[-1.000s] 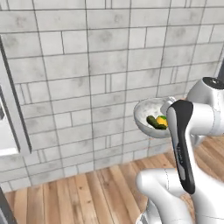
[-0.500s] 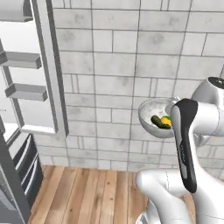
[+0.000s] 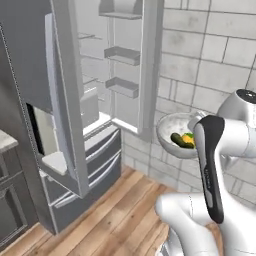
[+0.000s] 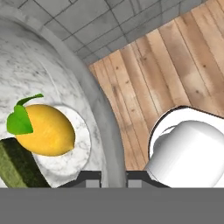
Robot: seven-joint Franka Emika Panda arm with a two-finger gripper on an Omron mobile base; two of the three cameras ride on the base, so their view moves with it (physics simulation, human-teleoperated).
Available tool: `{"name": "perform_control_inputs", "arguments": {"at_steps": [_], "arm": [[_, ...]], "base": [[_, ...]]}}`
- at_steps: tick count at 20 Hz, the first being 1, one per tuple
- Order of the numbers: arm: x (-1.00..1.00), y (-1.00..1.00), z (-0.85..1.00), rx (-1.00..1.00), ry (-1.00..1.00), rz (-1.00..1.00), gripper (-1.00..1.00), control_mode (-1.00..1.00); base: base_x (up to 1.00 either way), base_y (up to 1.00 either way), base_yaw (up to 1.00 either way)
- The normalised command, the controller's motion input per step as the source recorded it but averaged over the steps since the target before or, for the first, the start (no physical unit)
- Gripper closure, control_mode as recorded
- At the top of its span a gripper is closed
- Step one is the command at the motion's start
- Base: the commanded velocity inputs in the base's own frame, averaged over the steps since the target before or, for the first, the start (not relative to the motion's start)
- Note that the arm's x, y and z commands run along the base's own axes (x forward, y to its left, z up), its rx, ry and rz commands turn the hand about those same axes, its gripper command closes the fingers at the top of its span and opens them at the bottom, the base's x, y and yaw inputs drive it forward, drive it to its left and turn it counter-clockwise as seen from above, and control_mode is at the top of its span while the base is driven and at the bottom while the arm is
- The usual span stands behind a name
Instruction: Place the bowl with the lemon and squash on the second highest shelf of the fridge. Place the bowl with the steaks on the top shelf of the fridge.
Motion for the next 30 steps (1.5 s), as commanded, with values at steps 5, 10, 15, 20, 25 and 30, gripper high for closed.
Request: {"name": "perform_control_inputs", "arguments": {"at_steps": [5,10,15,20,25,30], "arm": [[0.00,0.00,0.00,0.00,0.00,0.00,1.00,1.00],[0.00,0.00,0.00,0.00,0.00,0.00,1.00,1.00],[0.00,0.00,0.00,0.00,0.00,0.00,1.00,1.00],[0.00,0.00,0.00,0.00,0.00,0.00,1.00,1.00],[0.00,0.00,0.00,0.00,0.00,0.00,1.00,1.00],[0.00,0.00,0.00,0.00,0.00,0.00,1.00,1.00]], "base": [[0.31,-0.81,0.64],[0.11,-0.55,0.79],[0.19,-0.81,0.58],[0.53,-0.60,0.29],[0.95,0.00,0.08],[0.97,0.00,0.05]]}}
